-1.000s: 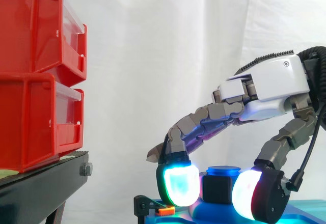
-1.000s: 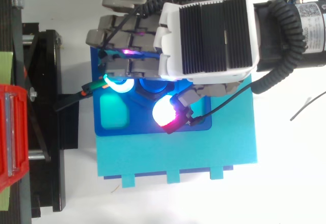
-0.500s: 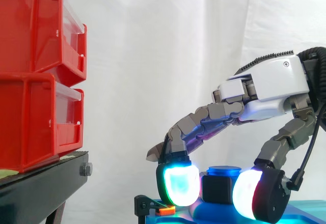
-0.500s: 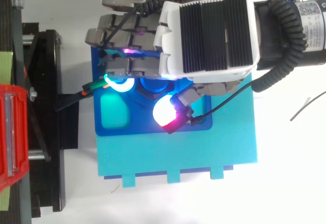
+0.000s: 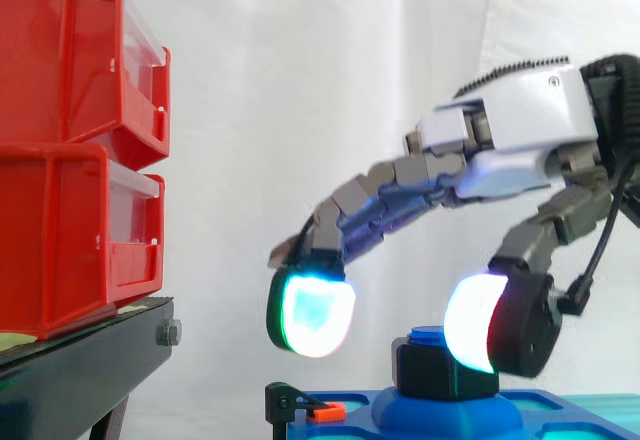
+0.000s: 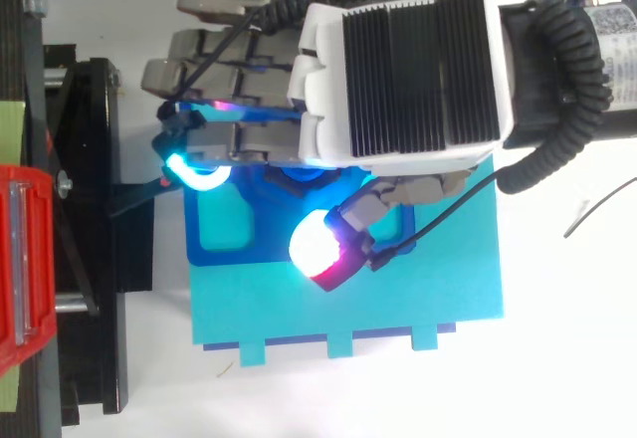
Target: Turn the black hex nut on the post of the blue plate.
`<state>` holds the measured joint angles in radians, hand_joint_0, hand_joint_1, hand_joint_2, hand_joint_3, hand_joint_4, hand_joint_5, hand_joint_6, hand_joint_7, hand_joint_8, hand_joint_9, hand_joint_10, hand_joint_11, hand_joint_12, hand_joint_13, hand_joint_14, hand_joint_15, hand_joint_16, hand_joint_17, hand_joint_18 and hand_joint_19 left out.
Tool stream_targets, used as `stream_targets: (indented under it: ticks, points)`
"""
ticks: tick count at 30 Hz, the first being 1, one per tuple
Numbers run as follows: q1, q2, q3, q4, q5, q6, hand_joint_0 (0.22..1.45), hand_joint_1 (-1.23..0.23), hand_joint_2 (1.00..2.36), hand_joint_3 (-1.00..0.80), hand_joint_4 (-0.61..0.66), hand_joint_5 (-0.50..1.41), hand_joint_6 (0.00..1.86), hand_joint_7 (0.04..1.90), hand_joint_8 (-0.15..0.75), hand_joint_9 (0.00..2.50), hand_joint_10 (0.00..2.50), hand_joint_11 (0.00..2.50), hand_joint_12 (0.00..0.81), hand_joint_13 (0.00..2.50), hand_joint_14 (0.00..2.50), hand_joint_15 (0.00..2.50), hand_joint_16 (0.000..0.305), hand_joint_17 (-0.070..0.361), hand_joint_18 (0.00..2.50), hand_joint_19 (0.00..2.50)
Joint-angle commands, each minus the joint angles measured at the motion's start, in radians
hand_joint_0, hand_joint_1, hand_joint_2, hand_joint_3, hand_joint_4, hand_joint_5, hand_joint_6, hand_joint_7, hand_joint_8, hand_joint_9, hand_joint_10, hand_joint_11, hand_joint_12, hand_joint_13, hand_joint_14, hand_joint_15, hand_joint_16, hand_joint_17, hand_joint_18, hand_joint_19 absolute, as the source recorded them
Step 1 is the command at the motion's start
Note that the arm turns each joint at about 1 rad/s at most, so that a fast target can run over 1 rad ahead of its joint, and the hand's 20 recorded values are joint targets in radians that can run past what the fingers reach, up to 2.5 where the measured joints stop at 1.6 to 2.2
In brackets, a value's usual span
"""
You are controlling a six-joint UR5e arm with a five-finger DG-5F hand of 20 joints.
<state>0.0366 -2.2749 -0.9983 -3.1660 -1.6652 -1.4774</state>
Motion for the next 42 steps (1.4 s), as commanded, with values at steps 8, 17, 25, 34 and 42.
stream_targets:
  ticks: [8,17,25,34,42]
  points:
    - [0.020,0.034,0.109,-0.259,0.031,-0.058,0.39,-0.57,1.00,-0.50,0.17,-0.26,0.50,0.81,0.264,0.24,0.00,0.00,0.412,0.27,0.00,0.04,0.064,0.143,0.12,0.09]
    - [0.019,0.158,-0.037,-0.282,0.045,-0.061,0.41,-0.54,1.00,-0.50,0.19,-0.24,0.50,0.82,0.266,0.24,0.00,0.00,0.409,0.26,0.00,0.04,0.062,0.140,0.10,0.10]
    - [0.020,0.290,-0.249,-0.083,0.094,-0.012,0.42,-0.52,1.00,-0.50,0.17,-0.23,0.50,0.74,0.257,0.24,0.00,0.00,0.399,0.23,0.00,0.03,0.061,0.137,0.07,0.11]
    - [0.028,0.382,-0.368,0.049,0.171,0.141,0.43,-0.48,1.00,-0.50,0.17,-0.22,0.50,0.69,0.244,0.19,0.00,0.00,0.389,0.16,0.00,0.04,0.061,0.138,0.00,0.14]
    - [0.042,0.410,-0.368,0.001,0.255,0.307,0.43,-0.45,1.00,-0.50,0.10,-0.25,0.50,0.65,0.182,0.00,0.00,0.00,0.373,0.00,0.00,0.02,0.065,0.146,0.00,0.05]
